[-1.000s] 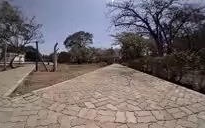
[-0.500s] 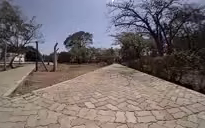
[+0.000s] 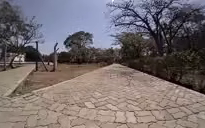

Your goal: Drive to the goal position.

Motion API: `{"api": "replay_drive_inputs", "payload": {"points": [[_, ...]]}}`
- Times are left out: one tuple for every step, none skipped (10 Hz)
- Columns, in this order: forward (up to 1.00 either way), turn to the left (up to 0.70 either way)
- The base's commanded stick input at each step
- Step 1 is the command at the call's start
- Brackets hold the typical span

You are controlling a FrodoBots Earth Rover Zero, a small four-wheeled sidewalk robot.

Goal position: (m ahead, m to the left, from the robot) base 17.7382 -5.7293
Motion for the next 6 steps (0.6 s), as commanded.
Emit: {"api": "replay_drive_inputs", "payload": {"points": [[0.44,0.00],[1.00,0.00],[1.00,0.00],[1.00,-0.26],[1.00,-0.27],[1.00,-0.29]]}}
